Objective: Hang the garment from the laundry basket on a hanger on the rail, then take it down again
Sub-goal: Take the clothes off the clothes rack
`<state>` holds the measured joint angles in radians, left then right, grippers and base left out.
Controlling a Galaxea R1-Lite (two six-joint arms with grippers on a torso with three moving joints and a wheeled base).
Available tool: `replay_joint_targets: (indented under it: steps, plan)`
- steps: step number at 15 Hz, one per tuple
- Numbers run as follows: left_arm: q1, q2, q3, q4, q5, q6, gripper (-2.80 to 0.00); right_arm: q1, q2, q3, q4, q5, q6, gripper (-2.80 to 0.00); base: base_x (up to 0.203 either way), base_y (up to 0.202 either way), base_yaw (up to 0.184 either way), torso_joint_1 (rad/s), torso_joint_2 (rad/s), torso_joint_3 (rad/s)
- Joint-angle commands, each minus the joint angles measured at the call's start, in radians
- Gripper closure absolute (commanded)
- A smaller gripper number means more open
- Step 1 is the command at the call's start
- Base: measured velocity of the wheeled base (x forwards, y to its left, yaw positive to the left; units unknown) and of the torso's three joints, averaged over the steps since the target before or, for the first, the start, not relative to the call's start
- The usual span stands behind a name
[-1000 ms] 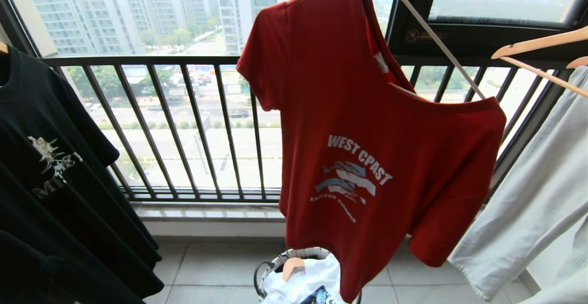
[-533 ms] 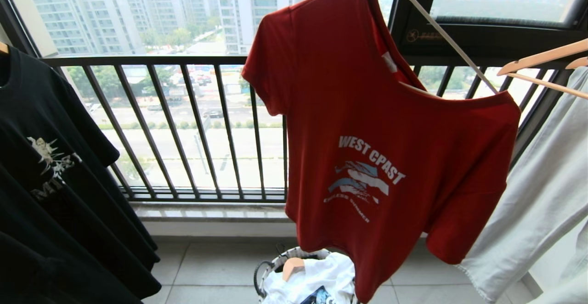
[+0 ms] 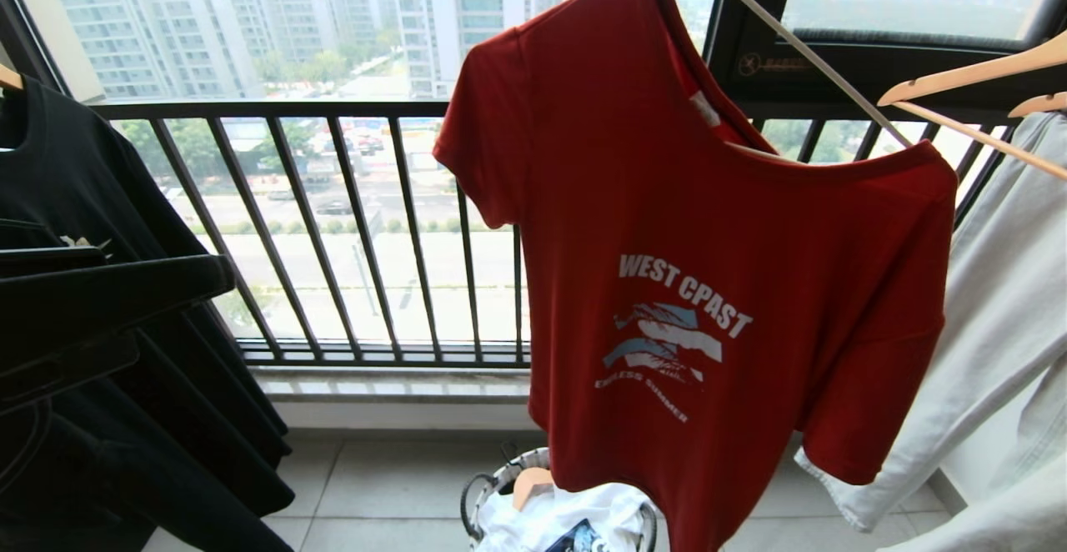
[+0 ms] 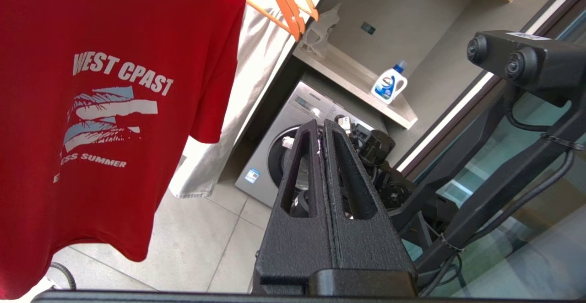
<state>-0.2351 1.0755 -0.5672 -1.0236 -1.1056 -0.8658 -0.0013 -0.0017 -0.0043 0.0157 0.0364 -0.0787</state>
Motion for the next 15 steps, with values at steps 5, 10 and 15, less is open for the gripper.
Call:
replay_joint_targets:
  steps: [5, 10, 15]
  plan:
    - [-0.215, 0.084, -0.044, 0.159, 0.45, 0.241, 0.0, 0.0, 0.002, 0.0, 0.0, 0.0, -0.001, 0.0, 0.0, 0.0, 0.0, 0.0, 0.0, 0.0]
    - [-0.308, 0.11, -0.175, 0.554, 0.84, 0.559, 0.0, 0.0, 0.002, 0.0, 0.0, 0.0, -0.001, 0.0, 0.0, 0.0, 0.0, 0.0, 0.0, 0.0]
    - [-0.309, 0.13, -0.172, 0.545, 0.843, 0.557, 0.0, 0.0, 0.002, 0.0, 0.0, 0.0, -0.001, 0.0, 0.0, 0.0, 0.0, 0.0, 0.0, 0.0]
